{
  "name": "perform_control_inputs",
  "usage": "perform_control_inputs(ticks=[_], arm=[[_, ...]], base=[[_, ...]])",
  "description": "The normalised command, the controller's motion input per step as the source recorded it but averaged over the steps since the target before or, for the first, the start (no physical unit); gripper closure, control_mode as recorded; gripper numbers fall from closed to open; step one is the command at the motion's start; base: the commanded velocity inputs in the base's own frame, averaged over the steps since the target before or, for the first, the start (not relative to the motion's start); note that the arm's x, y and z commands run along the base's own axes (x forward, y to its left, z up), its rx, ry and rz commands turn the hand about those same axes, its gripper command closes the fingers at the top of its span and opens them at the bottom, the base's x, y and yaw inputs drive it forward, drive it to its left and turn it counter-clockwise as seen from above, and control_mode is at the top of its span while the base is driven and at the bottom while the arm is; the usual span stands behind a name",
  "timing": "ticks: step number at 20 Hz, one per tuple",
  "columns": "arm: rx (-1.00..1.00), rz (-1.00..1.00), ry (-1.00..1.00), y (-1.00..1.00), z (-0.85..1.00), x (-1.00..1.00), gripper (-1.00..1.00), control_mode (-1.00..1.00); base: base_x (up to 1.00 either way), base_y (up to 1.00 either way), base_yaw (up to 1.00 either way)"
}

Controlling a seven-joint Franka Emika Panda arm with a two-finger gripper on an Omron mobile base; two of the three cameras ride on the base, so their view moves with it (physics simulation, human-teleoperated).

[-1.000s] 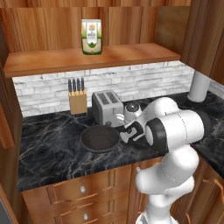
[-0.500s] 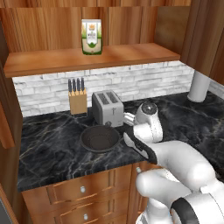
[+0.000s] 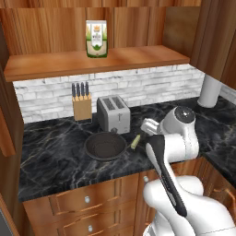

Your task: Pick the egg and butter from the fridge and place them by the bowl for mixing.

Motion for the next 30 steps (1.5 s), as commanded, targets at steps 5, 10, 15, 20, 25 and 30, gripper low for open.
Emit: perform_control_inputs(ticks=[5, 10, 15, 20, 25, 30], arm=[[0.00, 0.00, 0.00, 0.00, 1.00, -1.00, -1.00, -1.00], [-0.06, 0.03, -0.12, 0.00, 1.00, -0.87, -1.00, -1.00], [-0.11, 0.00, -0.13, 0.15, 1.00, -0.34, -1.00, -1.00], [-0.05, -0.02, -0.03, 0.13, 0.11, -0.26, -1.00, -1.00], [0.00, 0.00, 0.00, 0.00, 0.00, 0.00, -1.00, 1.00], [0.00, 0.00, 0.00, 0.00, 0.00, 0.00, -1.00, 1.00]], base=[[0.00, 0.00, 0.00], [0.00, 0.00, 0.00], [0.00, 0.00, 0.00], [0.00, 0.00, 0.00], [-1.00, 0.00, 0.00], [-1.00, 0.36, -0.10]])
